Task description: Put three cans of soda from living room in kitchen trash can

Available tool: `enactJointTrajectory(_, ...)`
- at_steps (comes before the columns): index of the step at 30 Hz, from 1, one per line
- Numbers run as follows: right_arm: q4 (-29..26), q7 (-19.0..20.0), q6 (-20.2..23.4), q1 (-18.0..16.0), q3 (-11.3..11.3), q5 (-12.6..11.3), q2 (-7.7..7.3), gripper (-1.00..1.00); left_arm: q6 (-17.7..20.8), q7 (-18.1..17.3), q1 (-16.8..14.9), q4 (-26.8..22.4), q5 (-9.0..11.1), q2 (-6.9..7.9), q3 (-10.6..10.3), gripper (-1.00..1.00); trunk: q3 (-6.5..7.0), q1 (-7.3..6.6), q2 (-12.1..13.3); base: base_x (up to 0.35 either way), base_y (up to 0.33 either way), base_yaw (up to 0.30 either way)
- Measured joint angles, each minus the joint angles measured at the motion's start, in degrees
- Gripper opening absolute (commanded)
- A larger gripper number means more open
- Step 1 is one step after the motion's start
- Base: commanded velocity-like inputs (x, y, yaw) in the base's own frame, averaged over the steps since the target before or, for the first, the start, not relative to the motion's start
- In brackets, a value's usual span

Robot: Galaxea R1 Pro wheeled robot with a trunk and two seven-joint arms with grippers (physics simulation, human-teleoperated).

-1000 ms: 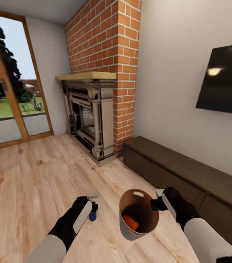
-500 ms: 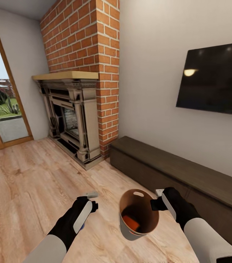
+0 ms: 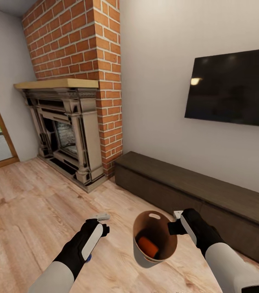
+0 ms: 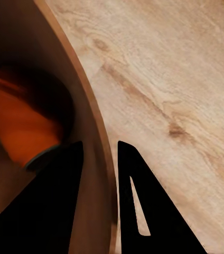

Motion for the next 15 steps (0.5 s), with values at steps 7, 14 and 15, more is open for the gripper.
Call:
enactJointTrajectory(7,0.0,-0.04,0.0,0.0,0.0,0.38,0.0,-1.0,-0.13,0.0,0.0,-0.08,0.0,-0.06,0.0,1.0,0.0,0.0,0.0,0.0,0.037,-0.011)
enactJointTrajectory(14,0.0,-0.05,0.0,0.0,-0.03,0.19,0.0,-1.0,-0.14,-0.05,0.0,-0.09,0.0,-0.07,0.0,1.0,0.0,0.0,0.0,0.0,0.004,-0.001)
enactJointTrajectory(15,0.0,-0.06,0.0,0.0,-0.03,0.21,0.0,-1.0,-0.14,-0.06,0.0,-0.09,0.0,-0.08,0.0,1.0,0.0,0.0,0.0,0.0,0.0,0.0)
